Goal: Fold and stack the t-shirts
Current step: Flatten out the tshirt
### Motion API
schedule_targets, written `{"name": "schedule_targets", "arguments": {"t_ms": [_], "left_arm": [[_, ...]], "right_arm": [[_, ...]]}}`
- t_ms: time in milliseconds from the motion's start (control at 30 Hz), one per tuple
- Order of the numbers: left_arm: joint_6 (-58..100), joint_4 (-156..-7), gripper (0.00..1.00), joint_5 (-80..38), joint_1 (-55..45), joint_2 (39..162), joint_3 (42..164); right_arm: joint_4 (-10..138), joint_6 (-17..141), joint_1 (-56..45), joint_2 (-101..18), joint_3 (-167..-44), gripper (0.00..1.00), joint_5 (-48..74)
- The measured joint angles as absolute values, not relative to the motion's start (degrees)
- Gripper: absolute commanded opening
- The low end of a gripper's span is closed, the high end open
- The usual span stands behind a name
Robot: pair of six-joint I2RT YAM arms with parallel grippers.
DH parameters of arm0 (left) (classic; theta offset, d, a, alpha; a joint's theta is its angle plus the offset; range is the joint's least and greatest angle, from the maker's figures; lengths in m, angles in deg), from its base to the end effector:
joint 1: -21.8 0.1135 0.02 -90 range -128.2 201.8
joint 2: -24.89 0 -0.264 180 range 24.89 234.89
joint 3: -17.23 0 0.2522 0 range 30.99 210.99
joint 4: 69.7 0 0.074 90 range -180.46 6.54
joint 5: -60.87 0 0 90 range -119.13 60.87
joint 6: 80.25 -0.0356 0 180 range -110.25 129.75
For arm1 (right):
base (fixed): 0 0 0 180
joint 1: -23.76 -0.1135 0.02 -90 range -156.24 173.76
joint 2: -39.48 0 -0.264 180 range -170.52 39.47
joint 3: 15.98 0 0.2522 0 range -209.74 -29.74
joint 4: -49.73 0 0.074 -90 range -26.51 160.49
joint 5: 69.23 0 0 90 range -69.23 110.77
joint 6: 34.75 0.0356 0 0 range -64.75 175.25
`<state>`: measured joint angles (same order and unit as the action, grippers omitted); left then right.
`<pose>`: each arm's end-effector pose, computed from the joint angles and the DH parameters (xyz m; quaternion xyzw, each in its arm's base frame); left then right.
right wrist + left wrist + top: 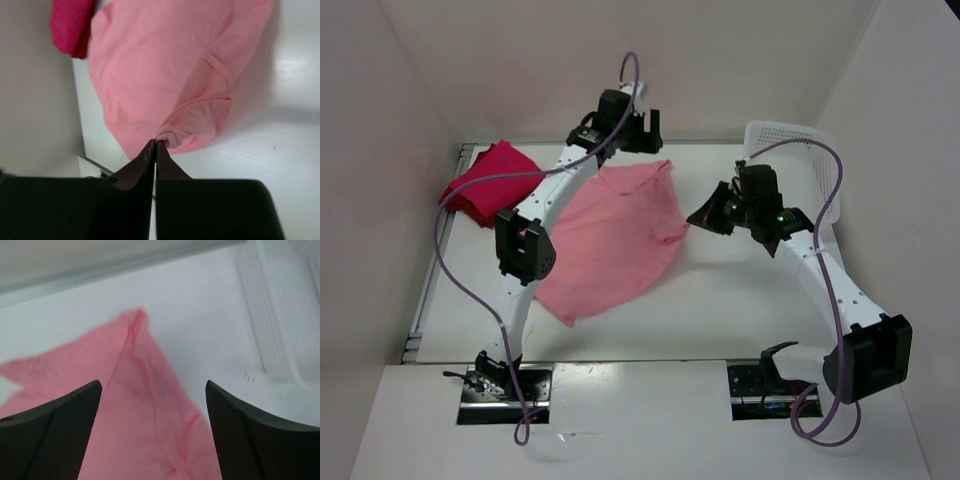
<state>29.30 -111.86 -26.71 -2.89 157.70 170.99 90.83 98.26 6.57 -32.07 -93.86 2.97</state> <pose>0.4874 -0.2257 0.3577 0.0489 0.8236 -0.2288 0.5166 0.2602 0.0919 0.3302 0.1257 0.8693 0.3483 0.3274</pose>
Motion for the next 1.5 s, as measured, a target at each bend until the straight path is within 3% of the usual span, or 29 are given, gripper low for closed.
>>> {"name": "schedule_targets", "arguments": {"t_ms": [67, 167, 367, 500, 567, 667, 800, 833, 933, 967, 1000, 1033, 1100, 1133, 1167, 1267, 1333, 1433, 1500], "left_arm": [[29.15, -111.27, 0.92, -26.63, -4.68, 153.92, 161.75], [29.87, -108.12, 0.88, -26.61, -4.09, 140.19, 137.84], [35.88, -104.32, 0.80, -26.52, 5.00, 111.91, 103.98], [40.25, -104.30, 0.79, -26.67, 12.41, 102.95, 89.60], [42.11, -105.48, 0.79, -26.45, 15.98, 101.79, 84.99], [44.60, -106.38, 0.79, -25.51, 20.24, 101.64, 80.85], [47.86, -107.16, 0.80, -24.44, 24.08, 100.46, 76.55], [48.73, -107.84, 0.82, -24.70, 24.46, 99.65, 75.89], [50.68, -109.41, 0.82, -26.61, 24.72, 95.45, 75.04], [51.00, -109.50, 0.82, -27.33, 24.74, 93.99, 74.89], [51.75, -109.63, 0.75, -27.96, 24.81, 92.50, 74.80], [52.25, -109.72, 0.55, -28.27, 24.98, 91.63, 74.80], [53.43, -108.82, 0.29, -28.53, 25.37, 91.50, 74.49], [53.60, -107.86, 0.20, -28.48, 25.48, 92.13, 73.82], [53.82, -107.12, 0.17, -28.33, 25.55, 93.27, 72.86], [54.59, -105.78, 0.24, -28.00, 25.66, 97.55, 70.08], [54.94, -105.61, 0.36, -27.87, 25.64, 99.54, 68.64], [55.11, -105.15, 0.50, -27.81, 25.66, 101.42, 68.35], [55.02, -104.25, 0.51, -27.74, 25.66, 101.88, 68.35]], "right_arm": [[90.67, 98.32, 6.68, -31.46, -88.88, 0.02, 3.21], [90.56, 99.00, 6.77, -30.70, -82.41, 0.06, 3.71], [90.48, 99.39, 6.79, -28.38, -78.67, 0.34, 6.51], [91.11, 96.99, 6.79, -27.61, -80.31, 0.36, 10.10], [91.46, 95.13, 6.79, -27.61, -82.37, 0.27, 12.35], [91.35, 92.49, 6.70, -28.07, -85.73, 0.00, 14.62], [90.83, 90.08, 4.85, -29.80, -88.27, 0.00, 17.24], [90.74, 89.67, 3.97, -30.13, -88.31, 0.12, 17.59], [90.54, 88.53, 1.55, -30.43, -88.27, 0.31, 17.27], [90.19, 88.20, 1.04, -30.43, -88.27, 0.33, 17.16], [89.87, 87.94, 0.69, -30.48, -88.29, 0.33, 17.09], [89.73, 87.68, 0.37, -30.78, -88.33, 0.23, 16.92], [89.73, 86.91, 0.15, -32.51, -88.94, 0.09, 16.48], [89.76, 86.54, 0.06, -33.82, -89.62, 0.03, 16.41], [89.71, 86.04, -0.05, -35.81, -90.65, 0.00, 16.00], [89.65, 84.60, -0.99, -40.53, -92.66, 0.00, 15.67], [89.56, 84.29, -1.89, -41.63, -92.77, 0.00, 15.63], [88.95, 84.35, -2.37, -41.67, -92.92, 0.15, 15.19], [88.77, 84.60, -2.37, -42.43, -93.67, 0.32, 14.75]]}}
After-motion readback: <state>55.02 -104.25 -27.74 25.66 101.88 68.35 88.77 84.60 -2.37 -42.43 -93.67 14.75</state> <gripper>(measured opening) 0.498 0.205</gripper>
